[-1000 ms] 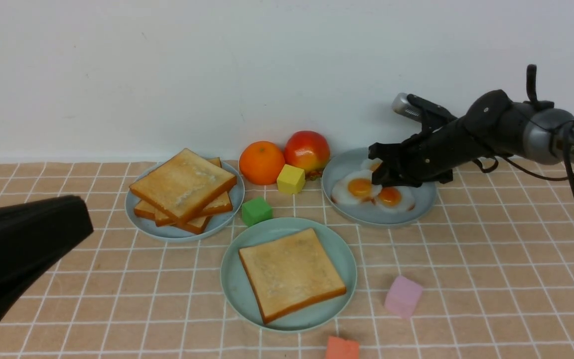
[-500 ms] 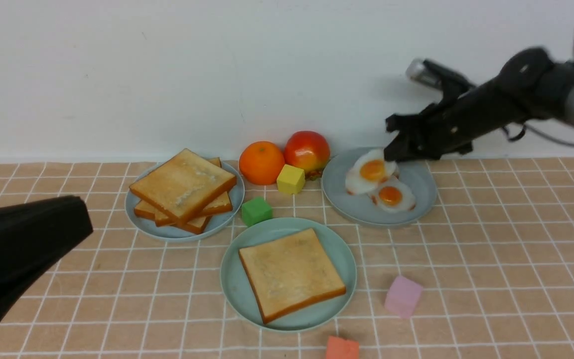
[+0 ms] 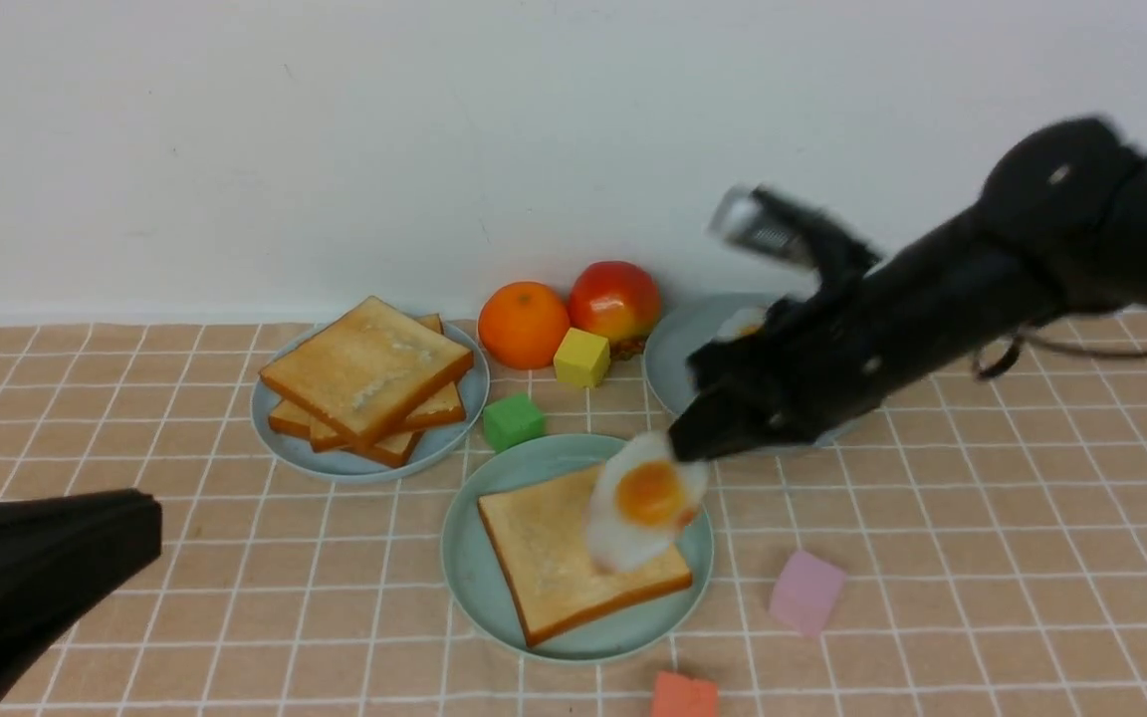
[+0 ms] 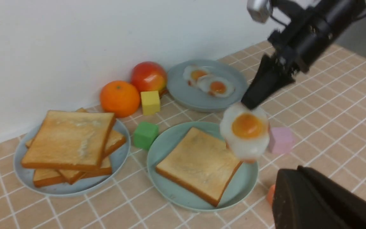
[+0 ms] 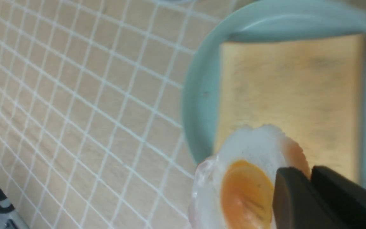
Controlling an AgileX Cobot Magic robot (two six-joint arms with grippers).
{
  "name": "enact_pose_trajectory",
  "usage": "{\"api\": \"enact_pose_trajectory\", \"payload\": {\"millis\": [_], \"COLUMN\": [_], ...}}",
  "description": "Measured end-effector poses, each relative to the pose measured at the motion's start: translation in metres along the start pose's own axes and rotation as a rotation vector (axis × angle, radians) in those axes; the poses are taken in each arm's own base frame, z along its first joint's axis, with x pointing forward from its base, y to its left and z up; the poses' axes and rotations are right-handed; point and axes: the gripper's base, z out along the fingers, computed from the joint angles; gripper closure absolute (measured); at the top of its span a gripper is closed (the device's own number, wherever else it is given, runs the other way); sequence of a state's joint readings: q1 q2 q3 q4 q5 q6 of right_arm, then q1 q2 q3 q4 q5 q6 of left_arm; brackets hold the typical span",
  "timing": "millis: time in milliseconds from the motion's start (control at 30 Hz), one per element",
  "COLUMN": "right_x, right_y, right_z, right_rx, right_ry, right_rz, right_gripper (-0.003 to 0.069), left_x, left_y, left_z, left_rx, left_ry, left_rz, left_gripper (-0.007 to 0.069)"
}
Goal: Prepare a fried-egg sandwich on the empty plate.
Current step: Use the right arm to place the fried egg on the slice of bread in the middle, then use the left arm to grab a slice of bread
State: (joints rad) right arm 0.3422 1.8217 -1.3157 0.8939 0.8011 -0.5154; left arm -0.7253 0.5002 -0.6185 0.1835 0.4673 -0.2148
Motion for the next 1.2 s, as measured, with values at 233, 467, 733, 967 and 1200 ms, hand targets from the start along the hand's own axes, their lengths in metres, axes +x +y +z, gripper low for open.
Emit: {"api": "enact_pose_trajectory", "payload": {"millis": [233,467,733,967,1200], "right_x": [-0.001,0.0,0.003,-0.002,0.009], "right_y": [-0.007,-0.031,-0.033,-0.044,-0.003], "right_z": [0.033,0.06,0.063,0.015,-0.099], "right_rx": [-0.043,0.005,0.004,0.081,0.237], "right_ry": [-0.06,-0.101,-0.074,-0.028,-0.011], "right_rz": [0.083,0.175,0.207,0.172,-0.01], "right_gripper": [0.0594,0.0587,0.0377,0.0179,0.0339], "left_x": [0.001,0.001,0.001,0.012,0.017], "left_y": [0.0,0.0,0.001,0.0,-0.005], "left_z": [0.0,0.0,0.0,0.023,0.093], "left_rx": [-0.004,-0.005,-0.007,-0.034,-0.082], "left_ry": [0.006,0.007,0.013,0.165,0.437], "left_rz": [0.005,0.007,0.005,-0.128,-0.141], "left_gripper": [0.0624,0.0624,0.062,0.0617,0.0638]}}
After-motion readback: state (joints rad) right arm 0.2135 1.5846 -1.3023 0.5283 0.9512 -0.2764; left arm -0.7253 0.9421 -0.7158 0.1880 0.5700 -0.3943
